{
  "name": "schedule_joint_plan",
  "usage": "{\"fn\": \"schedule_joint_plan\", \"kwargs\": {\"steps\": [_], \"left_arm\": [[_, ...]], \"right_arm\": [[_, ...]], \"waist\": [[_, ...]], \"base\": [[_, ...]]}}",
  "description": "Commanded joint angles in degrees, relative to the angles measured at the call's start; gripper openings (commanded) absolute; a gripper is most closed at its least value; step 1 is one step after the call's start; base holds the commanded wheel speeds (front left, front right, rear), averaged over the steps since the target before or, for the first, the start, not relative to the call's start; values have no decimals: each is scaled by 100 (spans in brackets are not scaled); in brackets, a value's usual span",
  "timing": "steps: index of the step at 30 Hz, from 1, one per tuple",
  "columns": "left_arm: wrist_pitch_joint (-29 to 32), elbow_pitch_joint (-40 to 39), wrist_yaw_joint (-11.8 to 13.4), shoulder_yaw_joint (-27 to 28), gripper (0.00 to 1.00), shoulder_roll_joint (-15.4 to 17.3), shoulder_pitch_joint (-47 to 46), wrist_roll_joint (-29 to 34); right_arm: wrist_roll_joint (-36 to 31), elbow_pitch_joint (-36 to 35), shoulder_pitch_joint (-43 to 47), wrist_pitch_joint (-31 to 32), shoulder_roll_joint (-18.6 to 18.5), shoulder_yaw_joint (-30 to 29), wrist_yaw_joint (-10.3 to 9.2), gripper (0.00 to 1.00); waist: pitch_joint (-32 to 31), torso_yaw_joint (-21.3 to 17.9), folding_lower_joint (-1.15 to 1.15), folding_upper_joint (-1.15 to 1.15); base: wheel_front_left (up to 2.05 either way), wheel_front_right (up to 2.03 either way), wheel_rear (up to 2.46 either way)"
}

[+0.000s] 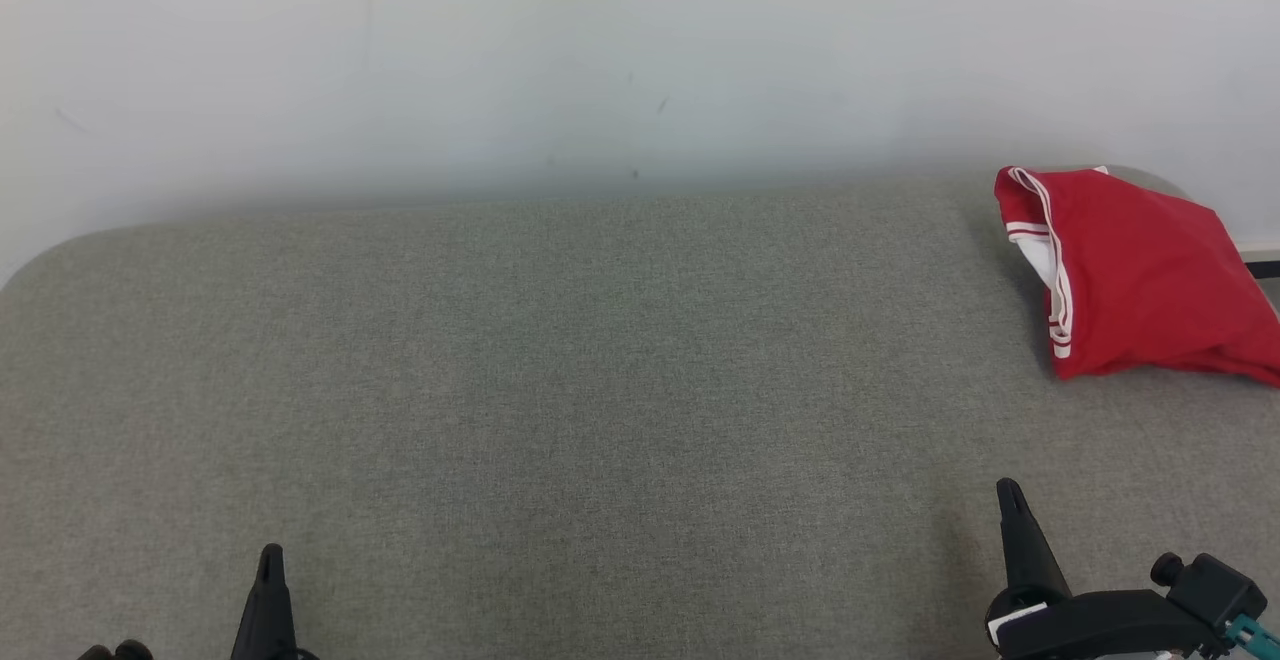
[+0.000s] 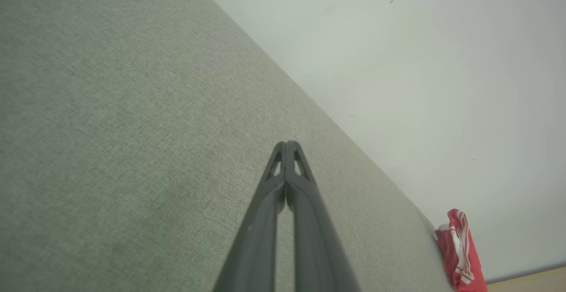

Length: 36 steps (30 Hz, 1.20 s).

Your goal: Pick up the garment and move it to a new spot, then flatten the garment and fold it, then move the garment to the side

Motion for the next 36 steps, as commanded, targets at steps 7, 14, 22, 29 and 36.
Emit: {"fn": "schedule_joint_plan", "kwargs": {"steps": [7, 14, 22, 29, 36], "left_arm": [[156, -18, -42, 32, 0, 4, -196, -677], [254, 4, -51, 45, 0, 0, -245, -1091], [384, 31, -64, 60, 0, -4, -306, -1591], [497, 56, -58, 72, 0, -8, -365, -2077], [599, 76, -68, 82, 0, -11, -419, -2475]], "right_arm": [[652, -32, -175, 168, 44, -69, -5, 0], [1040, -16, -214, 266, 68, -99, -6, 0], [1526, 7, -261, 393, 100, -137, -6, 0], [1988, 27, -303, 504, 128, -173, -7, 0], [2364, 46, -344, 602, 151, -202, -8, 0]], "waist": [[-1, 14, 0, 0], [-1, 24, 0, 0], [-2, 37, 0, 0], [-3, 50, 0, 0], [-4, 62, -1, 0]], "base": [[0, 0, 0], [0, 0, 0], [0, 0, 0], [0, 0, 0], [0, 0, 0]]}}
